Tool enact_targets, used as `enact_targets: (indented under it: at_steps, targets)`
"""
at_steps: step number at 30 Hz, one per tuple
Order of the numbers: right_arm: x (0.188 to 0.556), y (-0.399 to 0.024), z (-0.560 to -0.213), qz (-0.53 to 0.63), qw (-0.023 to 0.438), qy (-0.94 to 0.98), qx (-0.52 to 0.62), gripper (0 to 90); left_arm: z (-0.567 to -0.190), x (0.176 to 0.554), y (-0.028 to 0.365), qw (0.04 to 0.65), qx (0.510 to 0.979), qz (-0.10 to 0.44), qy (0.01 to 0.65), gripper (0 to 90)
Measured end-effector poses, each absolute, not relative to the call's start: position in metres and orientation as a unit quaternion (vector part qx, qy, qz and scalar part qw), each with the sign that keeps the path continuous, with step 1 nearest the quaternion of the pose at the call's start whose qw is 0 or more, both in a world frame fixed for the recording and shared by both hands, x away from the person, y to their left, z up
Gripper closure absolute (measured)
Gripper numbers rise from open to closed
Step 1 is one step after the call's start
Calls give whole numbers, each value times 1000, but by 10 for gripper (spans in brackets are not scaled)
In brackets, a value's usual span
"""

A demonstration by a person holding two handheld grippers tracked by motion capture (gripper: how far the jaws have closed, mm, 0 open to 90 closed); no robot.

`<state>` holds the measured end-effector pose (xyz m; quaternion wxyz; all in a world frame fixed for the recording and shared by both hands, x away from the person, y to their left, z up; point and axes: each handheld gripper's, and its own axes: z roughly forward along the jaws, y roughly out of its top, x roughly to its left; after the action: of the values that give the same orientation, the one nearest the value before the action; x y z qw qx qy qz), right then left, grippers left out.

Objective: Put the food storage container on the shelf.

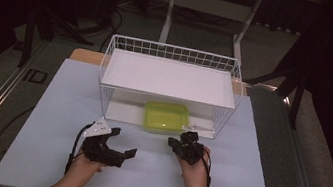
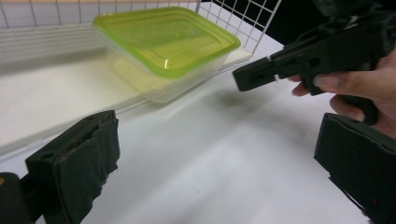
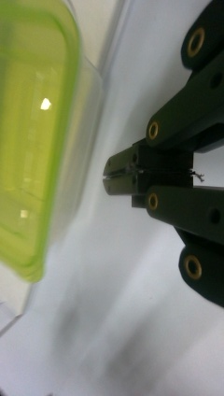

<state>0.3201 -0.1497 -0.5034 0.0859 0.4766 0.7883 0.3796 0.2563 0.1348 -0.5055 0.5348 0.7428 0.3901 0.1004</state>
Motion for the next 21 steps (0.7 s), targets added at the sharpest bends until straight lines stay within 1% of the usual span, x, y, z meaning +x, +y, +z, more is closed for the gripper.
enact_targets:
  at_steps: [3, 8, 13, 16, 21]
  targets:
    - [324, -144, -511, 366, 90, 796, 473, 899, -509, 253, 135, 528, 748, 108, 389, 10]
    - [336, -132, -519, 360, 96, 794, 481, 899, -509, 252, 137, 531, 742, 130, 388, 10]
    - [345, -126, -522, 366, 97, 786, 489, 899, -510, 252, 135, 531, 740, 127, 394, 10]
    - [349, -122, -522, 368, 107, 783, 490, 898, -511, 251, 133, 525, 744, 133, 392, 11]
    - [357, -116, -524, 368, 110, 780, 494, 897, -513, 251, 132, 520, 744, 144, 395, 10]
